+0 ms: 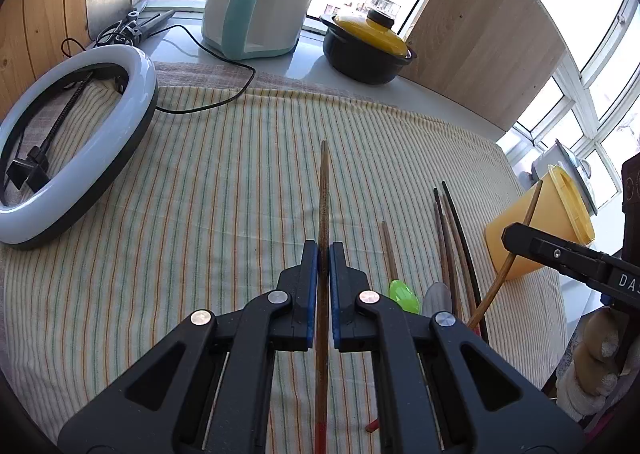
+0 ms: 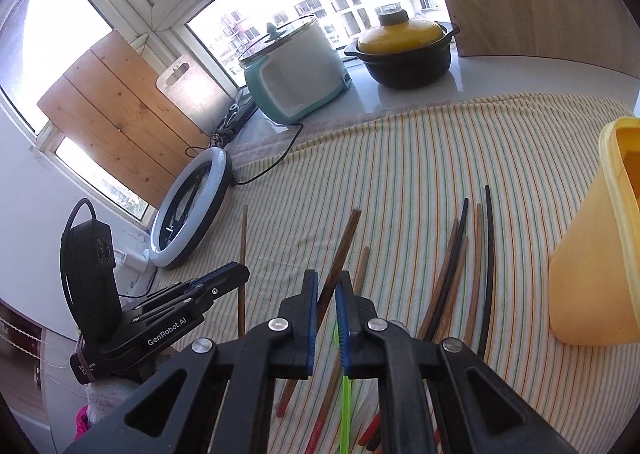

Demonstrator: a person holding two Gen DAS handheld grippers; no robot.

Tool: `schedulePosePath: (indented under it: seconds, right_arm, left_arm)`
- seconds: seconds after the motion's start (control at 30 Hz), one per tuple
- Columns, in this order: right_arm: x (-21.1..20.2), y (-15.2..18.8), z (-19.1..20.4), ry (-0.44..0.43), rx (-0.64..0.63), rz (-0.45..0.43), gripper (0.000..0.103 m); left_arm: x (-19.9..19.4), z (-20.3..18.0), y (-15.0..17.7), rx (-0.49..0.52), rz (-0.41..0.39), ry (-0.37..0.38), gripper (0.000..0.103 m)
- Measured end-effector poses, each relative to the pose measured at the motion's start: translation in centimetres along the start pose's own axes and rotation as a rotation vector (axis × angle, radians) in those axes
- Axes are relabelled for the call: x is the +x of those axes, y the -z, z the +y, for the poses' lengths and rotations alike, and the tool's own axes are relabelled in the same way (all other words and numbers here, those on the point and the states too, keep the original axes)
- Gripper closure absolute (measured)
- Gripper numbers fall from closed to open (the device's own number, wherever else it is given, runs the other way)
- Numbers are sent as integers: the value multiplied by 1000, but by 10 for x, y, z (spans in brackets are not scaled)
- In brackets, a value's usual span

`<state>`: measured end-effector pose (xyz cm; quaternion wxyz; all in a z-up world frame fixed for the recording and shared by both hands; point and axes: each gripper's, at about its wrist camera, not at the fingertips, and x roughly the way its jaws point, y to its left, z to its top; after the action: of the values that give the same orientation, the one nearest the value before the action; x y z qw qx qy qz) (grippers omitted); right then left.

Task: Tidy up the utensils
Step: 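Close the left tool on a wooden chopstick while the right tool closes on another chopstick, then carry the left tool's chopstick over the yellow container while the right tool carries its chopstick there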

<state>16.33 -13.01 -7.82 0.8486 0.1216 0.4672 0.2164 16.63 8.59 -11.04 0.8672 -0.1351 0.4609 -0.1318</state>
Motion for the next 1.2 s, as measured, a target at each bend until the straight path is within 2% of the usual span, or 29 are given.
schedulePosePath:
  seconds: [0.3, 0.6, 0.8, 1.2]
  right_arm:
    - [-28, 7, 18, -30, -82, -52, 99]
    - [-62, 15, 22, -22, -132, -128, 100]
    - [-86, 18, 20, -20, -141, -188, 100]
    - [-147, 12, 3, -10, -124, -325, 100]
  left_arm:
    - [-41, -10, 4, 14, -94, 11, 100]
    - [-82, -31, 11, 53, -186, 29, 100]
    - [-100, -51, 13, 97, -240, 37, 100]
    - [-129, -87, 5, 138, -317, 117, 100]
